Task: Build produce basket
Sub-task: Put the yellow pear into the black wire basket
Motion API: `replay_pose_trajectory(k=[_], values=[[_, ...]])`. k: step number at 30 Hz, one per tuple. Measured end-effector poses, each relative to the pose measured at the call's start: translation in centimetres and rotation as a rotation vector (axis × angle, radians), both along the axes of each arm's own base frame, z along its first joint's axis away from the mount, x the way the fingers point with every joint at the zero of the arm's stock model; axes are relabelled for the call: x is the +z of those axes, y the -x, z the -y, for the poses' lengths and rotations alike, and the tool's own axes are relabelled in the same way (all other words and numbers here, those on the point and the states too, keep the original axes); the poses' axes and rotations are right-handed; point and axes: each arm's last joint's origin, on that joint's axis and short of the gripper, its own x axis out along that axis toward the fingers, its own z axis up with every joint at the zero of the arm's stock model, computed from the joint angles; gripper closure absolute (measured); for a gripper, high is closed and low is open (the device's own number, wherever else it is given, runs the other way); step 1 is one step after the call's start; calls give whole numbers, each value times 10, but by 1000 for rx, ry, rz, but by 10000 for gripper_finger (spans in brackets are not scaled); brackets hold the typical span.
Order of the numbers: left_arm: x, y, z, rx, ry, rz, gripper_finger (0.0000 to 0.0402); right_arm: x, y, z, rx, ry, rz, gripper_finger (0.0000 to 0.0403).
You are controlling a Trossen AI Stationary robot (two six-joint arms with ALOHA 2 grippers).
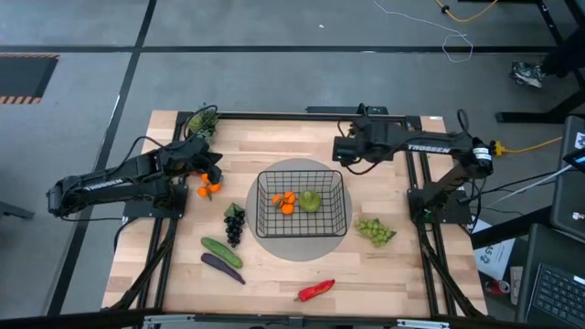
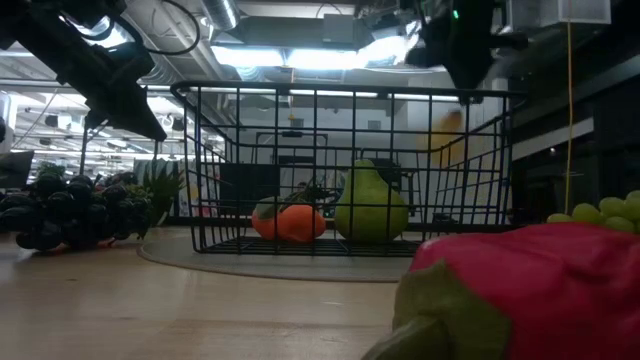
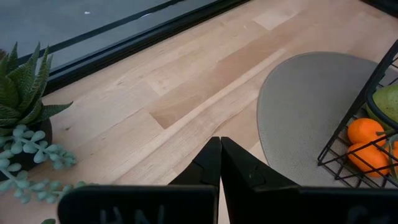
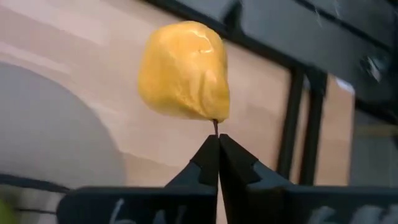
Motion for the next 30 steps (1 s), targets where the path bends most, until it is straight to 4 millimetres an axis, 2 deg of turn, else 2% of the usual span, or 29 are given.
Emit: replay_pose_trajectory(k=[5, 10, 22, 27, 30], values=[[0, 0, 0, 0, 0, 0, 401, 31, -12, -16, 169, 59, 104, 403], [0, 0, 0, 0, 0, 0, 401, 50, -25, -36, 352, 93, 204, 403], [0, 0, 0, 0, 0, 0, 401, 63, -54, -85, 817, 110, 369, 403], [0, 0, 0, 1, 1, 1, 401, 66, -57, -94, 966, 153, 336, 403], [0, 0, 0, 12, 16, 14, 401, 64, -59, -95, 991, 163, 312, 402]])
